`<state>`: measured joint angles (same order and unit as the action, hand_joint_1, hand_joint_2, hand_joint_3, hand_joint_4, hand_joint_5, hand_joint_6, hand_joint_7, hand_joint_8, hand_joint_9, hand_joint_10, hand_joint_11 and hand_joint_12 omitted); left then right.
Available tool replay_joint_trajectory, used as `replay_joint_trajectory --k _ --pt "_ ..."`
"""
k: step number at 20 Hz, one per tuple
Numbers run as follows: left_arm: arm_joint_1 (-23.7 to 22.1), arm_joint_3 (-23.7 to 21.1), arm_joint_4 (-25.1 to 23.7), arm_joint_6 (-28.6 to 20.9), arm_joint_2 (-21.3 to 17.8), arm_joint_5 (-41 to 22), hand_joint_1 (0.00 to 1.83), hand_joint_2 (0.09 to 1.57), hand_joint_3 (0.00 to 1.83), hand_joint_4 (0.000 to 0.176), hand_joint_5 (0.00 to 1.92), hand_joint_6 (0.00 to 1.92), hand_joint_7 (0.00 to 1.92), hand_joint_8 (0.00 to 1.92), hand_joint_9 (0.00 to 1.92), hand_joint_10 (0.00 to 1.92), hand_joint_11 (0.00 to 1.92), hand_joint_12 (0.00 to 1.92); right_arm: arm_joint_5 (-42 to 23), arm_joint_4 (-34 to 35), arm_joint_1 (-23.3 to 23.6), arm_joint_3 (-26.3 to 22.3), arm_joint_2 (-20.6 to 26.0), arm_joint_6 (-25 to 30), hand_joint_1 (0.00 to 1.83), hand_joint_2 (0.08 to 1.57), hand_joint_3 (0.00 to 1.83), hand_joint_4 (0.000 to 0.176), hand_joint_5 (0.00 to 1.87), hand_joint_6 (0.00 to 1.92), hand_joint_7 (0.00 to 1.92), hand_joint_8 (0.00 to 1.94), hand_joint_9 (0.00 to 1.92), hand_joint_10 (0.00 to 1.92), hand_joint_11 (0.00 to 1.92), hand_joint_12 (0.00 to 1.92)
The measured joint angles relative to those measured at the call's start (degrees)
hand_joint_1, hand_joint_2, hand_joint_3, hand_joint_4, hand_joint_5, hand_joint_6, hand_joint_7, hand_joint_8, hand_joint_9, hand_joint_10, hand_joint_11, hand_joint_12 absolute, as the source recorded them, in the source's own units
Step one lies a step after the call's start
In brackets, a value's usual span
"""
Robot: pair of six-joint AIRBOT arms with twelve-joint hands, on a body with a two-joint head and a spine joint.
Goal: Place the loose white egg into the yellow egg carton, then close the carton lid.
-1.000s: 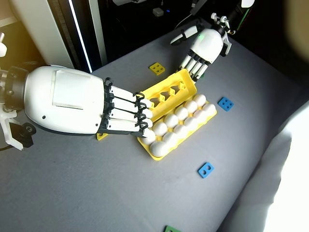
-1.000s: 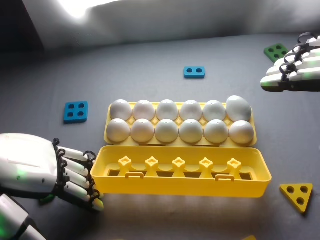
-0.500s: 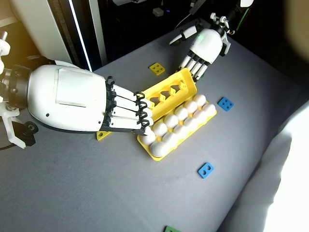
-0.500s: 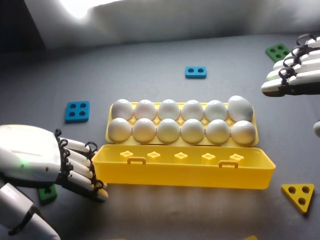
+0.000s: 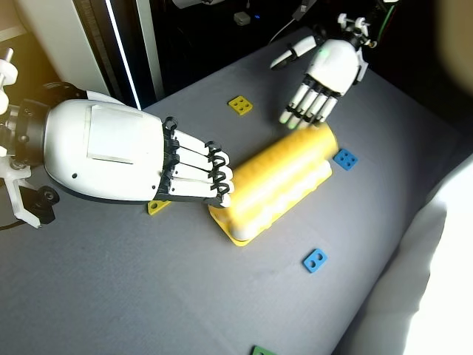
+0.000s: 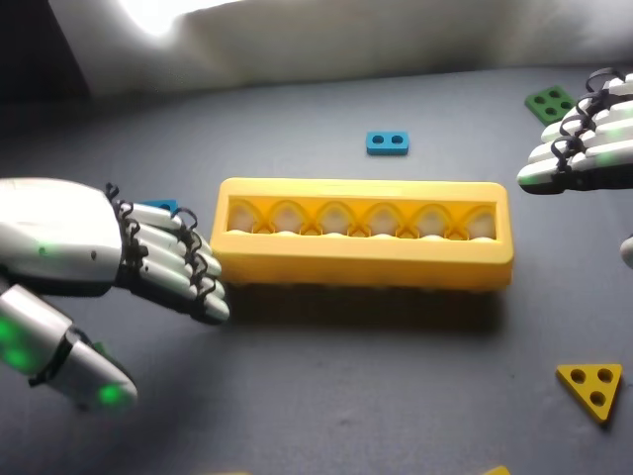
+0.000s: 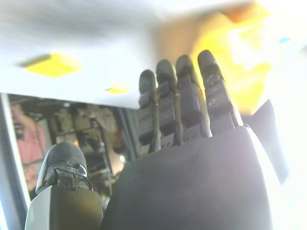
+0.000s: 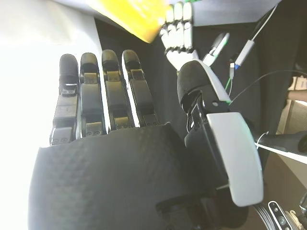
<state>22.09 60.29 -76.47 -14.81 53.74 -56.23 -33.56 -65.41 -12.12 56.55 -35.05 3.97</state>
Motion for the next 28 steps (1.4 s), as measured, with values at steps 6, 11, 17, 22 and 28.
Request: replay_joint_trajectory --k 6,11,17,22,28 --pt "-0.68 1.6 2.93 0.87 2.47 1.33 0.0 1.09 0.0 0.0 0.36 0.0 0.34 0.01 0.25 0.01 0.0 0.31 0.02 -0.15 0.0 -0.09 0.31 0.02 0.0 1.57 0.06 0.0 0.27 0.0 0.27 0.0 0.23 0.0 0.0 0.63" --pt "-0.07 1.6 3.32 0.96 2.47 1.25 0.0 1.09 0.0 0.0 0.35 0.0 0.31 0.0 0.21 0.0 0.0 0.26 -0.26 -0.07 0.0 -0.15 0.15 0.02 0.0 1.57 0.06 0.0 0.27 0.0 0.27 0.0 0.23 0.0 0.0 0.61" --pt "2.14 1.6 4.74 1.9 2.43 0.96 0.0 1.09 0.0 0.0 0.33 0.0 0.3 0.0 0.21 0.0 0.0 0.27 -0.11 -0.02 0.0 -0.17 0.22 0.02 0.0 1.57 0.04 0.0 0.27 0.0 0.27 0.0 0.24 0.0 0.0 0.62" --pt "-0.98 1.11 3.89 3.21 -1.79 -2.4 0.0 1.1 0.0 0.0 0.34 0.0 0.31 0.0 0.23 0.0 0.0 0.29 -0.07 -0.04 0.0 -0.17 0.22 0.02 0.0 1.57 0.04 0.0 0.28 0.0 0.29 0.0 0.25 0.0 0.0 0.64" --pt "-1.86 0.96 3.17 5.07 -9.38 -9.51 0.0 1.1 0.0 0.0 0.34 0.0 0.31 0.0 0.22 0.0 0.0 0.3 -0.09 -0.04 0.0 -0.24 0.28 0.02 0.0 1.57 0.03 0.0 0.3 0.0 0.3 0.0 0.25 0.0 0.0 0.65"
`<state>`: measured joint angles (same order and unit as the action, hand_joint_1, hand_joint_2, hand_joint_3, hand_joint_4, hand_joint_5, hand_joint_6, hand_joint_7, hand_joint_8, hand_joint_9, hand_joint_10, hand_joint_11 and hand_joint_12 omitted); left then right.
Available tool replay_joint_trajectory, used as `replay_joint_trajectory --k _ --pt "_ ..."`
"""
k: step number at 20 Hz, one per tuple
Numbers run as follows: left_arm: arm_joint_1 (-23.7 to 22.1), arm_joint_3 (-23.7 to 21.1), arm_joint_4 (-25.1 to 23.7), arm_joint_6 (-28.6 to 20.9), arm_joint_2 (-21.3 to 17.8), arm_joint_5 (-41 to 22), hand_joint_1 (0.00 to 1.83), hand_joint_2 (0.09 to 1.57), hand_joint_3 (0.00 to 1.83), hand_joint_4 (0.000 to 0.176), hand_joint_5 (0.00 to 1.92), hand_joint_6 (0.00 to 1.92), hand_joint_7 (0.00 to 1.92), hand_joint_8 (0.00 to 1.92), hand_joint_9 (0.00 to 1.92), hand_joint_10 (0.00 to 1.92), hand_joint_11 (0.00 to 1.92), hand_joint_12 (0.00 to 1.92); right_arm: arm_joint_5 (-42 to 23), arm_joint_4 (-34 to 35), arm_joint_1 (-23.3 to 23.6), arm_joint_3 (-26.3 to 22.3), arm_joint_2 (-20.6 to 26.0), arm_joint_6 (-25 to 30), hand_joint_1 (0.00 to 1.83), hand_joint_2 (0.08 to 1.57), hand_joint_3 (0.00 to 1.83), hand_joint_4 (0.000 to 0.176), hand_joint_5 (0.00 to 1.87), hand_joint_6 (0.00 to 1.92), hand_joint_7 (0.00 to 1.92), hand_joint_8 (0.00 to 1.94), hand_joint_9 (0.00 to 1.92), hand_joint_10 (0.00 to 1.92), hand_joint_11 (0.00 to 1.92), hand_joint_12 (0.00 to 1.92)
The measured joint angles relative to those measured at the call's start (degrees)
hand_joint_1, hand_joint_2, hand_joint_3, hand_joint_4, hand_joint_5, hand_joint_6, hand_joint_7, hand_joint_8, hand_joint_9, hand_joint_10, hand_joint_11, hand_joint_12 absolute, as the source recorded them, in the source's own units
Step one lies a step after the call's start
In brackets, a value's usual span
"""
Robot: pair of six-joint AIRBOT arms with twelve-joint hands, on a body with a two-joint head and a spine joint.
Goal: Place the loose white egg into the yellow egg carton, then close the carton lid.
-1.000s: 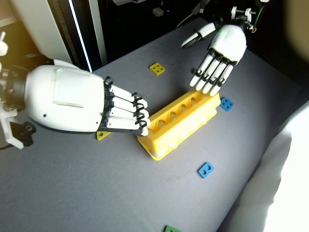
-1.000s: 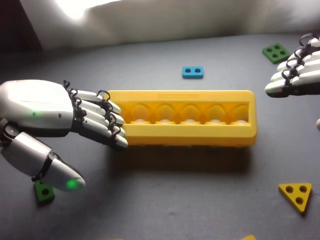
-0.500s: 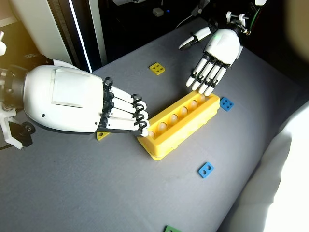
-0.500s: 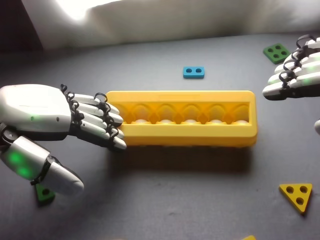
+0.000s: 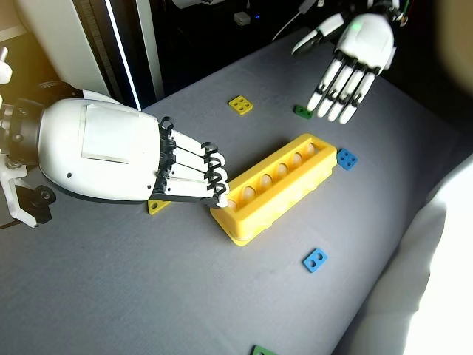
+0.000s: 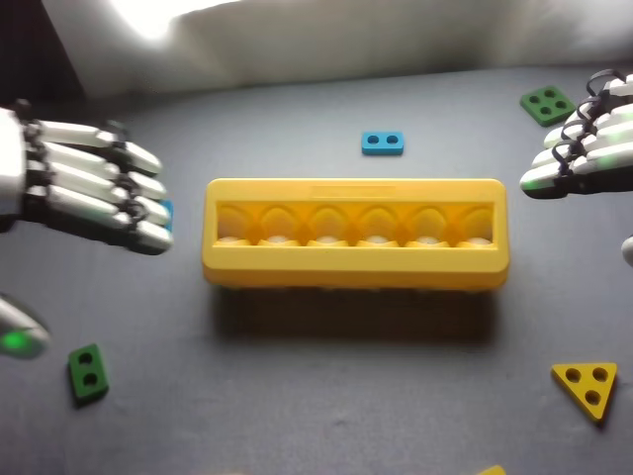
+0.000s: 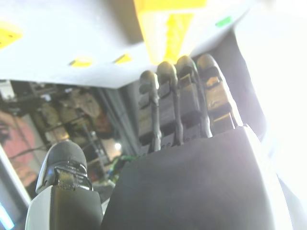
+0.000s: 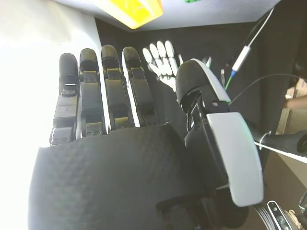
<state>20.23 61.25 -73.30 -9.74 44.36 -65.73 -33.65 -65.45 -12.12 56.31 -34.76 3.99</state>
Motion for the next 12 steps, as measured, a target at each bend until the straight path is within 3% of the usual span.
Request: replay_joint_trajectory --k 5,12 --pt "0.0 -2.05 -3.3 1.97 -6.14 -5.09 0.0 1.09 0.0 0.0 0.34 0.0 0.31 0.0 0.23 0.0 0.0 0.32 -0.13 0.0 0.0 -0.52 0.0 0.02 0.0 1.57 0.03 0.0 0.3 0.0 0.29 0.0 0.24 0.0 0.0 0.63" --pt "-0.37 -1.88 -4.07 2.6 -6.99 -5.33 0.0 1.1 0.0 0.0 0.37 0.0 0.34 0.01 0.25 0.01 0.0 0.37 -0.39 -0.02 0.0 -0.7 0.15 0.02 0.0 1.57 0.03 0.0 0.29 0.0 0.28 0.0 0.22 0.0 0.0 0.59"
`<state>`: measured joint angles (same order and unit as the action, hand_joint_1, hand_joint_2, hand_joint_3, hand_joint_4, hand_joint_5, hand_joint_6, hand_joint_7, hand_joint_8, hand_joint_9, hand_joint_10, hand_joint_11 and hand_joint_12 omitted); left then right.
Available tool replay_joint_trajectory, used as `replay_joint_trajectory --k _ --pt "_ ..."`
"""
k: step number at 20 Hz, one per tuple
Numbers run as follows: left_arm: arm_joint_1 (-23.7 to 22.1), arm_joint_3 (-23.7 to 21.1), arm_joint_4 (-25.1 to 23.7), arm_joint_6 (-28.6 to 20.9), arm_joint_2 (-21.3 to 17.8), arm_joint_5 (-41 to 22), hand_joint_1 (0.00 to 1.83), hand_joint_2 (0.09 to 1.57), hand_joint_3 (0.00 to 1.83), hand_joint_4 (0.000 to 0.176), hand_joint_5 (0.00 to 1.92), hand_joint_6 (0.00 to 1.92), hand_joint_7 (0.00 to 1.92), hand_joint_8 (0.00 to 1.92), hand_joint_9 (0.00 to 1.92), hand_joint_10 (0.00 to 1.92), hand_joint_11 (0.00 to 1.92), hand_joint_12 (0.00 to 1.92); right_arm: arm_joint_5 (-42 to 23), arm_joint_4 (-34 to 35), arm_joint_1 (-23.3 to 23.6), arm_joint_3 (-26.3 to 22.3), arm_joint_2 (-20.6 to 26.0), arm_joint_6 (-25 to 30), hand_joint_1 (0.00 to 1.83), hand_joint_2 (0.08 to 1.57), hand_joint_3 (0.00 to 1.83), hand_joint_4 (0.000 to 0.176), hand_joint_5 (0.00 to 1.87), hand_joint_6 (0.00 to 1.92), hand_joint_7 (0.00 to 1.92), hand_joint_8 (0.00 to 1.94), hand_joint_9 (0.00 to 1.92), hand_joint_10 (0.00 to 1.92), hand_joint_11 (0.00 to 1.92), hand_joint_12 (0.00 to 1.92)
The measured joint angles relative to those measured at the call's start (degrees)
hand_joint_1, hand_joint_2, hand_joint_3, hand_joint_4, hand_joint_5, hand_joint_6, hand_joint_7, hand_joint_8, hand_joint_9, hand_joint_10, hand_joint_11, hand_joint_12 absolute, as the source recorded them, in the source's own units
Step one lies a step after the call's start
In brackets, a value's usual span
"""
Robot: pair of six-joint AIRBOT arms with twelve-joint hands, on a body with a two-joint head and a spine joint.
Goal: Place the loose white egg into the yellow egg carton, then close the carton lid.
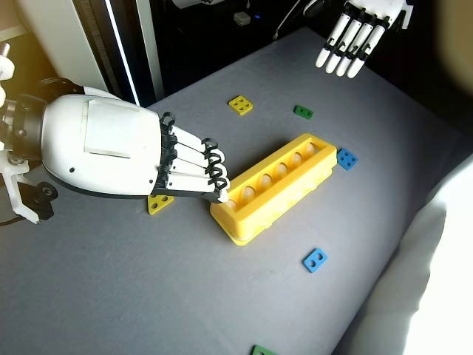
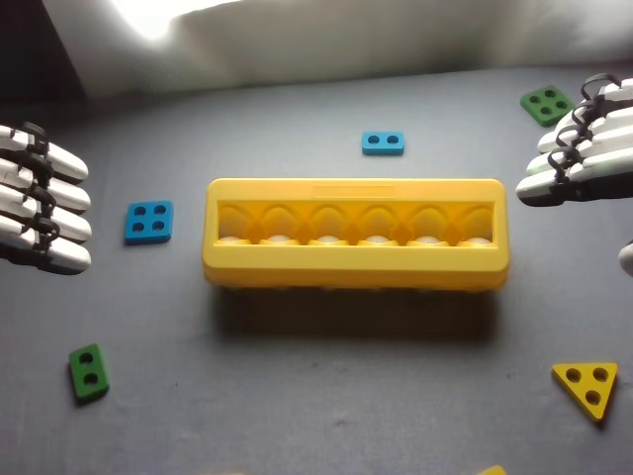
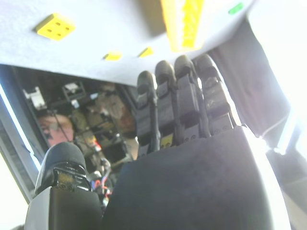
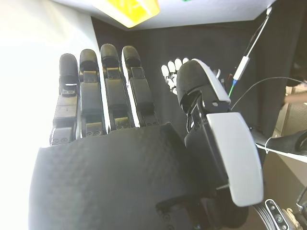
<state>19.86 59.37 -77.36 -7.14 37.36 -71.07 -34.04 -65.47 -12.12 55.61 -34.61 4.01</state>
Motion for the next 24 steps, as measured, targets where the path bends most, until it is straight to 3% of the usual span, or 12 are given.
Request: replay_joint_trajectory --k 9,11,13,24 --pt "0.13 -6.05 -1.11 2.19 0.48 4.39 0.0 1.1 0.0 0.0 0.36 0.0 0.33 0.0 0.24 0.0 0.0 0.35 -0.31 -0.15 0.0 -0.17 0.02 -0.02 0.0 1.57 0.05 0.0 0.3 0.0 0.29 0.0 0.23 0.0 0.0 0.59" --pt "-0.22 -7.45 -3.26 -1.2 0.48 7.63 0.0 1.1 0.0 0.0 0.35 0.0 0.34 0.0 0.24 0.0 0.0 0.37 -0.44 -0.24 0.0 -0.28 0.02 -0.02 0.0 1.57 0.05 0.0 0.29 0.0 0.29 0.0 0.23 0.0 0.0 0.6" --pt "1.46 -8.13 -0.9 -0.5 0.48 9.35 0.0 1.1 0.0 0.0 0.36 0.0 0.34 0.0 0.25 0.0 0.0 0.35 -0.61 -0.37 0.0 -0.5 0.15 -0.04 0.0 1.57 0.05 0.0 0.29 0.0 0.28 0.0 0.23 0.0 0.0 0.58" --pt "2.23 -9.2 -0.07 1.46 0.87 10.93 0.0 1.1 0.0 0.0 0.34 0.0 0.31 0.0 0.22 0.0 0.0 0.32 -1.55 -2.43 0.0 -0.83 0.13 -0.11 0.0 1.57 0.02 0.0 0.28 0.0 0.27 0.0 0.22 0.0 0.0 0.57"
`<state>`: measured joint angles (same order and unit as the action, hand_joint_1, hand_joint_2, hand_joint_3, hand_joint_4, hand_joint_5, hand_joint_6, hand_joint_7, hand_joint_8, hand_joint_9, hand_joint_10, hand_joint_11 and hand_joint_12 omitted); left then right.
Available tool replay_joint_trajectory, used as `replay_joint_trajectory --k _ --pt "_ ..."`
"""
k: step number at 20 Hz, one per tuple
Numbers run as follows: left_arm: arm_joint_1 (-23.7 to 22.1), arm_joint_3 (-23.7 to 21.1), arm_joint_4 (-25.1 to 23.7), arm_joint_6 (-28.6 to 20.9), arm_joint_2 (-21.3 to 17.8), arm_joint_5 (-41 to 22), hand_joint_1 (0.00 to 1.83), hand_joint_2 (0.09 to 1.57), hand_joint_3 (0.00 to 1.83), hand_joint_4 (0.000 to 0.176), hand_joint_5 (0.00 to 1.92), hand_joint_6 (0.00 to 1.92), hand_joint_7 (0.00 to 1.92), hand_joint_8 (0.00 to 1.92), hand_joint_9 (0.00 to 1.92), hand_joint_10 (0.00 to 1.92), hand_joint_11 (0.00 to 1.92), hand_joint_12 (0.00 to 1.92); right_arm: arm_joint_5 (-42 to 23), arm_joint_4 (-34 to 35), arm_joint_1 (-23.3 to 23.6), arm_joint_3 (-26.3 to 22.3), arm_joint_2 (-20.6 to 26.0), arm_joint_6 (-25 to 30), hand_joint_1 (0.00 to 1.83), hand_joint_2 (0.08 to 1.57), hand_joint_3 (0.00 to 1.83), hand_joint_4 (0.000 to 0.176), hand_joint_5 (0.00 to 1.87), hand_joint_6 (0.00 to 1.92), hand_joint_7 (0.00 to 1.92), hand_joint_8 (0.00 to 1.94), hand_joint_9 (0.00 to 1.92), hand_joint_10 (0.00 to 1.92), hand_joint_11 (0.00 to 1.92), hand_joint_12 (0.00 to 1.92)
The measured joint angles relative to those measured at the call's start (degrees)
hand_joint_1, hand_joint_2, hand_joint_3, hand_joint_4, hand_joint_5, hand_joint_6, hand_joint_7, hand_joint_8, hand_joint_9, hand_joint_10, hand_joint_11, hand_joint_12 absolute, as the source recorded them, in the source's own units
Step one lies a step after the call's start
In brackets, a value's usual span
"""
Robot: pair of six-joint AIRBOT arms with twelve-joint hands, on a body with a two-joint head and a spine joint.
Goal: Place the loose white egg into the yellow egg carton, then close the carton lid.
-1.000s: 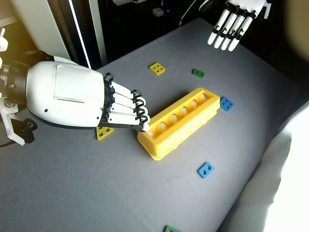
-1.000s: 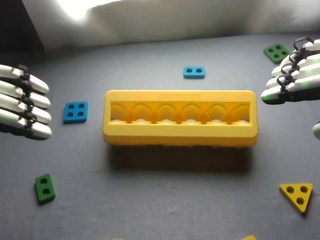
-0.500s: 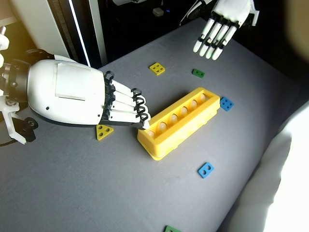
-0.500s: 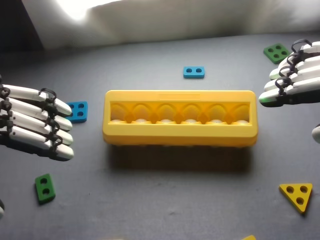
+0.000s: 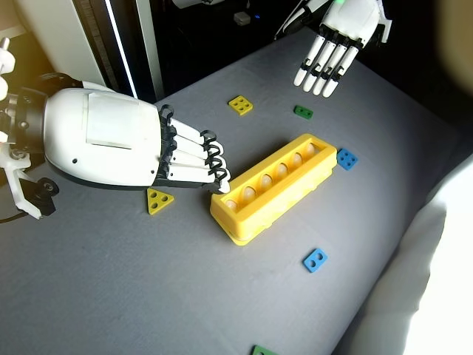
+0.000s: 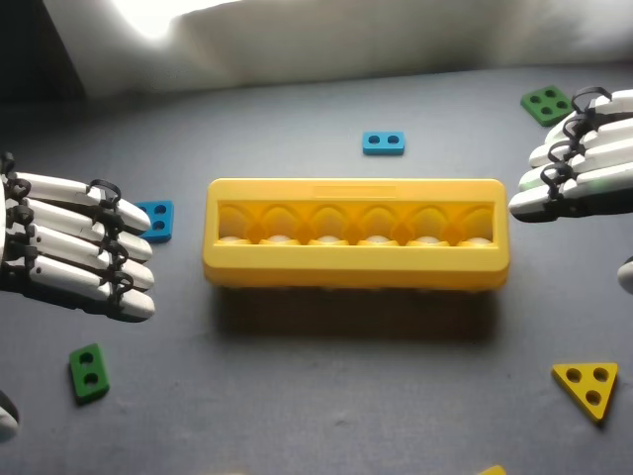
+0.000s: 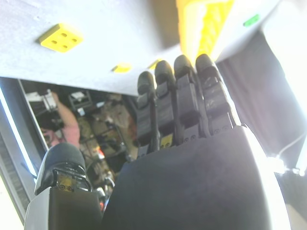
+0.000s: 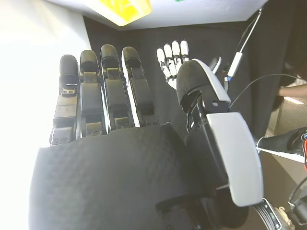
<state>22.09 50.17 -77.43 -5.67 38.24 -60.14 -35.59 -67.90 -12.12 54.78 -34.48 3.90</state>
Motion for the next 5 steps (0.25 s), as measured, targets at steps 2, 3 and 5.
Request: replay_joint_trajectory --k 2,3,5 --pt "0.0 -0.02 0.07 0.02 0.2 0.17 0.0 1.1 0.0 0.0 0.34 0.0 0.31 0.0 0.22 0.0 0.0 0.3 -1.09 -0.28 0.0 0.0 0.02 -1.01 0.0 1.57 0.02 0.0 0.29 0.0 0.27 0.0 0.22 0.0 0.0 0.57" --pt "0.0 -0.02 0.11 0.04 0.2 0.17 0.0 1.09 0.0 0.0 0.34 0.0 0.31 0.0 0.22 0.0 0.0 0.32 -1.77 -0.26 0.0 0.0 0.02 -1.14 0.0 1.57 0.02 0.0 0.29 0.0 0.27 0.0 0.21 0.0 0.0 0.58" --pt "0.0 0.0 0.35 0.02 0.35 0.28 0.0 1.1 0.0 0.0 0.35 0.0 0.33 0.0 0.25 0.01 0.0 0.38 -2.05 -0.33 0.0 0.0 0.0 -1.2 0.0 1.57 0.02 0.0 0.29 0.0 0.28 0.0 0.22 0.0 0.0 0.59"
